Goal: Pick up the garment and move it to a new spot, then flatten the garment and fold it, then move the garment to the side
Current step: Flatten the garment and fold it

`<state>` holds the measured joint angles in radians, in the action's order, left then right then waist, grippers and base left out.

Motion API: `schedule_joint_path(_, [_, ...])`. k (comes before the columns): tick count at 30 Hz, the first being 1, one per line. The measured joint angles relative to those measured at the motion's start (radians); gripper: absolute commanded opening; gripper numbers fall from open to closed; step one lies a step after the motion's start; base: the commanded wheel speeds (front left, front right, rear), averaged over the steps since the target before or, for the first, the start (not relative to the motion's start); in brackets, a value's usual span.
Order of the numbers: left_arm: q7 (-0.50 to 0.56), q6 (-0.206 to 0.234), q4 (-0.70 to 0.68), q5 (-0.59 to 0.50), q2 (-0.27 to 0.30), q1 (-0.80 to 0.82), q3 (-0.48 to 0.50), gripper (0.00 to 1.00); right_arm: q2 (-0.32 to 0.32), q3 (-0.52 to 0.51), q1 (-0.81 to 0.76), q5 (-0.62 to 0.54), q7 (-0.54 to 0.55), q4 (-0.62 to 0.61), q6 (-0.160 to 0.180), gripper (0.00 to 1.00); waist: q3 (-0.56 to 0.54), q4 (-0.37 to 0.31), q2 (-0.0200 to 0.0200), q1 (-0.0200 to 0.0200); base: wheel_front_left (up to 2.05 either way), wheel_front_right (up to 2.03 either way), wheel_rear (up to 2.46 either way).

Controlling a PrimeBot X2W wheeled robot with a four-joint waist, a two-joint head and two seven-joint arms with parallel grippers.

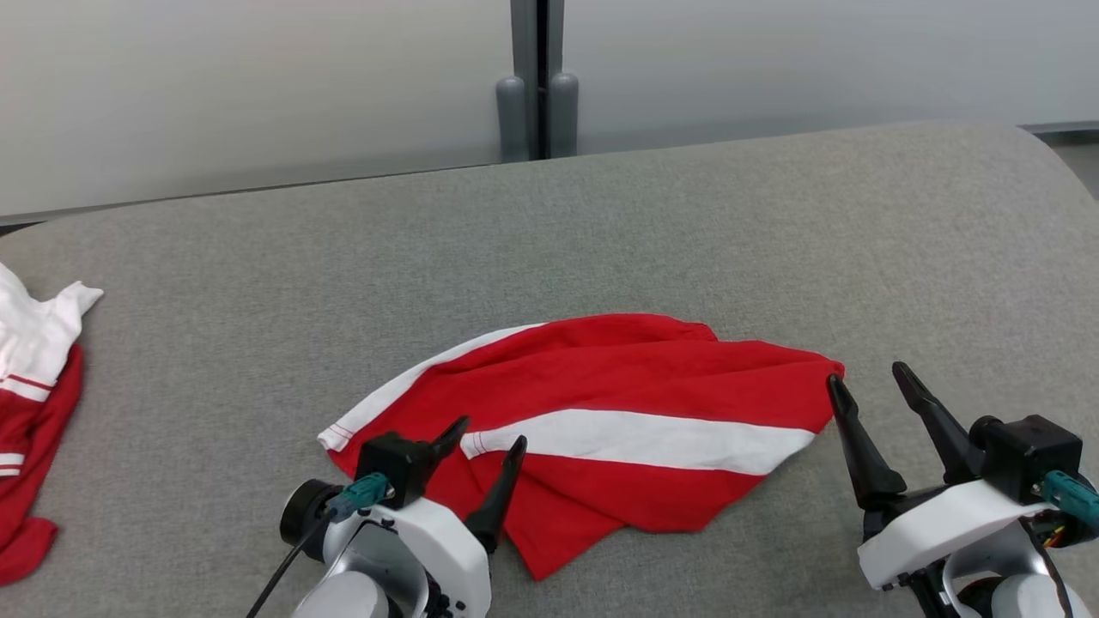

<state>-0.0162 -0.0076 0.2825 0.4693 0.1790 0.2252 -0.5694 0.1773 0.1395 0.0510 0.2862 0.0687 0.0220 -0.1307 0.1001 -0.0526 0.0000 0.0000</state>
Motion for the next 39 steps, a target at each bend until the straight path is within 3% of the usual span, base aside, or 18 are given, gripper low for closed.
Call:
schedule_joint_path(7, [0.018,0.002,0.201,0.015,-0.027,0.089,0.011,1.00,0.000,-0.008,0.019,0.015,-0.026,0.025,0.000,1.00,0.064,-0.048,0.0000,0.0000,0.00,0.00,0.00])
schedule_joint_path(8, [0.026,0.002,0.220,0.015,-0.027,0.097,0.011,0.84,0.000,-0.007,0.022,0.019,-0.030,0.027,0.000,1.00,0.072,-0.053,0.0000,0.0000,0.00,0.00,0.00])
schedule_joint_path(10, [0.026,0.000,0.245,0.015,-0.029,0.111,0.009,0.00,0.000,-0.008,0.028,0.022,-0.037,0.033,0.000,1.00,0.085,-0.061,0.0000,0.0000,0.00,0.00,0.00])
schedule_joint_path(17, [-0.017,0.009,0.231,0.003,-0.020,0.129,0.008,0.00,-0.002,-0.016,0.042,0.031,-0.055,0.053,0.000,1.00,0.101,-0.056,0.0000,0.0000,0.00,0.00,0.00])
schedule_joint_path(21, [-0.053,0.051,0.159,-0.002,0.011,0.121,0.041,0.00,0.000,-0.027,0.047,0.032,-0.060,0.058,0.000,1.00,0.102,-0.041,0.0000,0.0000,0.00,0.00,0.00])
schedule_joint_path(27, [-0.061,0.149,0.032,0.024,0.087,0.023,0.132,0.00,0.005,-0.052,0.047,0.032,-0.061,0.064,0.000,1.00,0.106,-0.016,0.0000,0.0000,0.00,0.00,0.00])
schedule_joint_path(34, [-0.040,0.174,-0.032,0.057,0.127,-0.064,0.162,0.00,0.007,-0.060,0.051,0.032,-0.061,0.068,0.000,1.00,0.120,-0.001,0.0000,0.0000,0.00,0.00,0.00])
schedule_joint_path(35, [-0.041,0.172,-0.035,0.063,0.124,-0.071,0.162,0.43,0.008,-0.060,0.053,0.032,-0.061,0.068,0.000,1.00,0.121,0.000,0.0000,0.0000,0.00,0.00,0.00])
schedule_joint_path(36, [-0.048,0.172,-0.037,0.069,0.119,-0.077,0.161,0.43,0.009,-0.058,0.054,0.032,-0.060,0.070,0.000,1.00,0.120,-0.001,0.0000,0.0000,0.00,0.00,0.00])
schedule_joint_path(37, [-0.054,0.168,-0.040,0.073,0.113,-0.079,0.160,1.00,0.009,-0.057,0.056,0.032,-0.060,0.070,0.000,1.00,0.119,-0.001,0.0000,0.0000,0.00,0.00,0.00])
schedule_joint_path(39, [-0.095,0.172,-0.054,0.077,0.096,-0.085,0.167,1.00,0.012,-0.055,0.058,0.032,-0.060,0.069,0.000,1.00,0.115,-0.002,0.0000,0.0000,0.00,0.00,0.00])
